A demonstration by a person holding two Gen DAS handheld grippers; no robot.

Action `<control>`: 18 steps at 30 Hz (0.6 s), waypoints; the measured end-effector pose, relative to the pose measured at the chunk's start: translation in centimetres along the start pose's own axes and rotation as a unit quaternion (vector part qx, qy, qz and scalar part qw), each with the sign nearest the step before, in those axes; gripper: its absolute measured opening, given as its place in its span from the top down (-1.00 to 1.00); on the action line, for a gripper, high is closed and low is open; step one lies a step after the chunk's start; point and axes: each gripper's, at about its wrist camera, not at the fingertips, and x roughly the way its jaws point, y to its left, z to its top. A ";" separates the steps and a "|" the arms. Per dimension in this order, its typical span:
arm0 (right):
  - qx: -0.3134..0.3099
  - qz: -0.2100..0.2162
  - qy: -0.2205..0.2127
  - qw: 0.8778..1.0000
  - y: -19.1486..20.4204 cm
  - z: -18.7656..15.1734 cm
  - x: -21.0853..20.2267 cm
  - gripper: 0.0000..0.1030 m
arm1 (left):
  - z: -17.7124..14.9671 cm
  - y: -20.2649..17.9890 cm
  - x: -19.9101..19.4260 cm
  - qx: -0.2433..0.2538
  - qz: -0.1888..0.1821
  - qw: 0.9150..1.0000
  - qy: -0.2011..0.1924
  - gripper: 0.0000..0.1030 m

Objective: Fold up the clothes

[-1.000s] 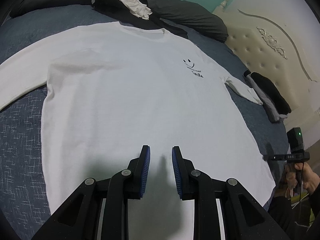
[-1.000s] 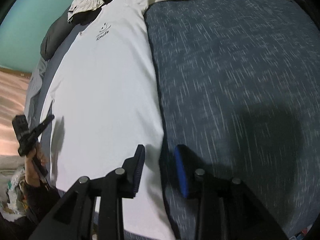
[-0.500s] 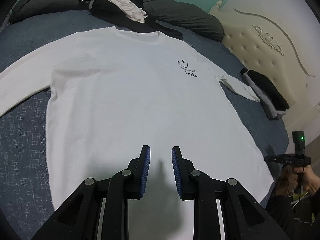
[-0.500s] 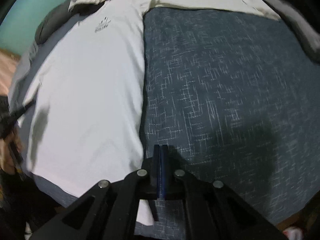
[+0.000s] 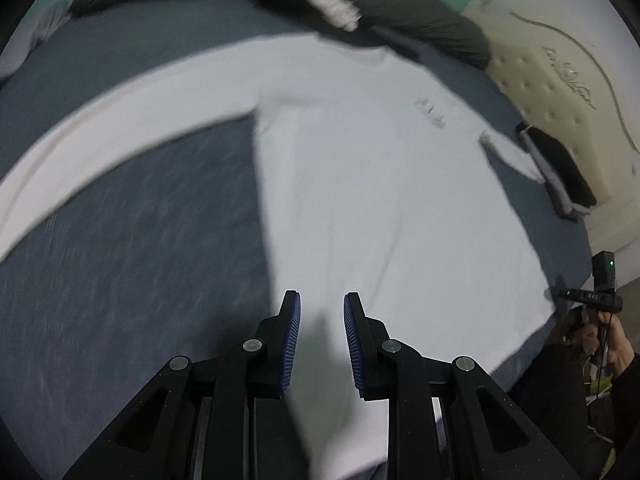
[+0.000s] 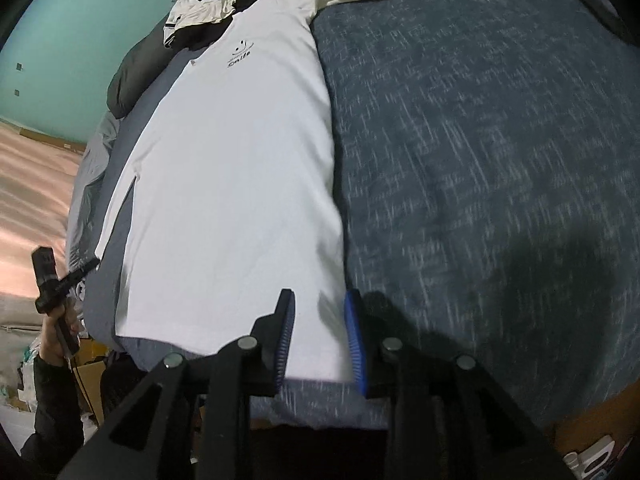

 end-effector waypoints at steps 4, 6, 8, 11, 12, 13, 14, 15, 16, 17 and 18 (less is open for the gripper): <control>-0.004 -0.002 -0.003 1.000 0.0 1.4 2.2 0.51 | -3.6 1.0 1.1 -0.011 0.004 0.999 0.048 0.52; -0.001 -0.007 -0.003 1.000 -0.7 0.7 1.4 0.51 | -5.3 0.9 2.0 -0.014 0.002 0.997 0.070 0.52; 0.002 -0.011 -0.002 1.000 -1.6 -0.1 0.2 0.51 | -6.4 0.4 2.7 -0.006 0.005 0.996 0.083 0.52; -0.001 -0.006 -0.006 1.000 -1.9 -0.6 -0.2 0.51 | -7.5 -0.3 3.5 0.000 0.000 0.996 0.093 0.51; -0.003 -0.005 -0.008 1.000 -1.8 -0.8 -0.4 0.51 | -7.7 -0.3 3.8 -0.001 -0.001 0.996 0.094 0.51; -0.006 -0.005 -0.010 1.000 -1.6 -0.8 -0.3 0.51 | -7.8 -0.3 3.9 -0.003 -0.002 0.996 0.094 0.51; -0.009 -0.008 -0.011 1.000 -1.3 -0.8 0.1 0.51 | -8.0 -0.3 4.1 -0.004 -0.002 0.996 0.093 0.51; -0.014 -0.012 -0.012 1.000 -1.2 -0.8 0.1 0.51 | -8.1 -0.3 4.3 -0.006 -0.003 0.996 0.093 0.51; -0.018 -0.017 -0.012 1.000 -1.0 -0.8 0.4 0.51 | -8.1 -0.3 4.4 -0.005 -0.003 0.996 0.092 0.51; -0.022 -0.022 -0.013 0.999 -0.6 -0.6 0.9 0.52 | -8.2 -0.4 4.4 -0.003 -0.002 0.996 0.090 0.51; -0.025 -0.027 -0.014 0.999 -0.4 -0.5 1.2 0.63 | -8.2 -0.5 4.4 0.000 0.000 0.996 0.089 0.52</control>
